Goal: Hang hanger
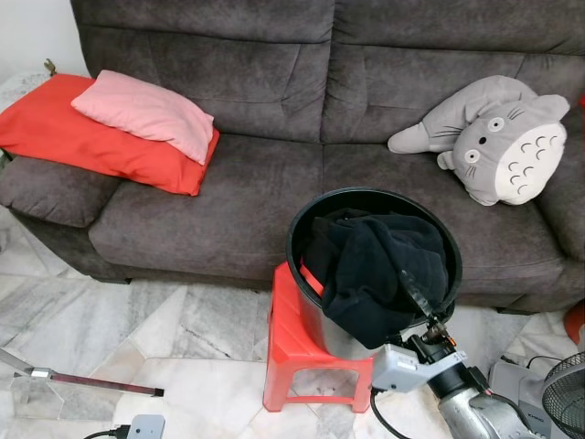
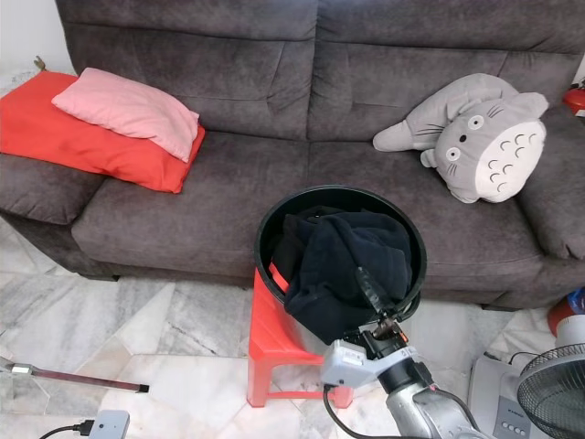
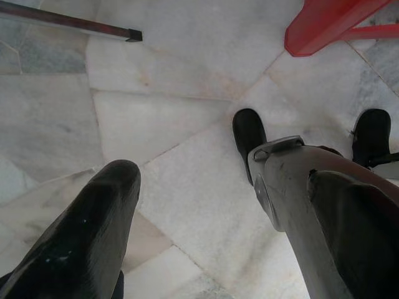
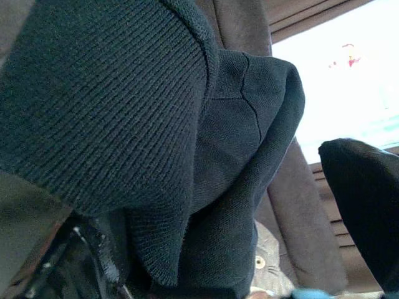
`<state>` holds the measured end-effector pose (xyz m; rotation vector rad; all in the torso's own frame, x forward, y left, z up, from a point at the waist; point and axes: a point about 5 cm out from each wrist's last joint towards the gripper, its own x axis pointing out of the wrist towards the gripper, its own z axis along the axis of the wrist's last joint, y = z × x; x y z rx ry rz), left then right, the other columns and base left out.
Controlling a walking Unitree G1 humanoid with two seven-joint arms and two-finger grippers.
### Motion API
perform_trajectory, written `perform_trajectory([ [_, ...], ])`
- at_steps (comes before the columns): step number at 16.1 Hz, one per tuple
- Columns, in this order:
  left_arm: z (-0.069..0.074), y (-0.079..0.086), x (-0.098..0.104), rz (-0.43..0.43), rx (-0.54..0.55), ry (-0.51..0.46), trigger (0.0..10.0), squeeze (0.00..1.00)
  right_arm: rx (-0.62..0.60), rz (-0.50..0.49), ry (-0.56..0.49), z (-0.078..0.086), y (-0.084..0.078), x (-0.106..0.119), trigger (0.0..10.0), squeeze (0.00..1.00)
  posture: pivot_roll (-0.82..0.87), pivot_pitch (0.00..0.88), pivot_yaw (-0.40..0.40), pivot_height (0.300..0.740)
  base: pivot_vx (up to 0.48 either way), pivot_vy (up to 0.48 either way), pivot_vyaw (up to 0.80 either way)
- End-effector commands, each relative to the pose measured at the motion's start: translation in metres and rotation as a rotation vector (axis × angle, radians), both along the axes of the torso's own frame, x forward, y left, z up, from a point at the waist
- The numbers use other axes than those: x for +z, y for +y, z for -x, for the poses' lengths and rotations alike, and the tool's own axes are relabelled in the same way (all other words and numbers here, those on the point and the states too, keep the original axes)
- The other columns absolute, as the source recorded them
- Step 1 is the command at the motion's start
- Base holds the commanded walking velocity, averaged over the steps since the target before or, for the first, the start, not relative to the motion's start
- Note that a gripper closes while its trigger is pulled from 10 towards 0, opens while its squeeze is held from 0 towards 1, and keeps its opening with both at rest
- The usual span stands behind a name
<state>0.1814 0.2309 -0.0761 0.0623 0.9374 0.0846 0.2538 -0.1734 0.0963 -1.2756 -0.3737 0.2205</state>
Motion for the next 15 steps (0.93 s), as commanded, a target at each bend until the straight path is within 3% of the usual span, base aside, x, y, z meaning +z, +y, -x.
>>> perform_trajectory([
  [1,0.013,0.001,-0.006,-0.003,0.006,0.045,10.0,0.00,0.030,-0.001,0.038,0.005,0.001,-0.007,10.0,0.00,-0.15,0.198,0.023,0.740,0.000,0.000,0.00],
  [3,0.013,0.002,-0.006,-0.006,0.005,0.044,10.0,0.00,0.100,-0.019,-0.001,0.008,0.007,0.000,10.0,0.00,-0.15,0.199,0.024,0.740,0.000,0.000,0.00],
  [6,0.013,0.002,-0.006,-0.009,0.003,0.043,10.0,0.00,0.162,-0.015,0.027,0.010,0.010,0.000,10.0,0.00,-0.15,0.198,0.025,0.740,0.000,0.000,0.00],
  [7,0.013,0.002,-0.006,-0.009,0.004,0.043,10.0,0.00,0.179,0.018,0.008,0.009,0.010,0.001,10.0,0.00,-0.15,0.198,0.027,0.740,0.000,0.000,0.00],
  [10,0.013,0.003,-0.006,-0.009,0.003,0.043,10.0,0.00,0.117,0.021,-0.084,-0.005,0.003,0.015,10.0,0.00,-0.15,0.197,0.030,0.740,0.000,0.000,0.00],
  [11,0.013,0.003,-0.006,-0.010,0.002,0.043,10.0,0.00,0.105,0.015,-0.102,-0.011,0.002,0.019,0.0,0.00,-0.15,0.197,0.030,0.740,0.000,0.000,0.00],
  [13,0.013,0.002,-0.006,-0.008,0.003,0.043,10.0,0.00,0.126,0.020,-0.108,-0.015,0.005,0.021,0.0,0.00,-0.14,0.196,0.029,0.740,0.000,0.000,0.00],
  [15,0.013,0.002,-0.006,-0.006,0.004,0.044,10.0,0.00,0.168,0.017,-0.044,-0.017,0.012,0.013,0.0,0.00,-0.14,0.197,0.027,0.740,0.000,0.000,0.00],
])
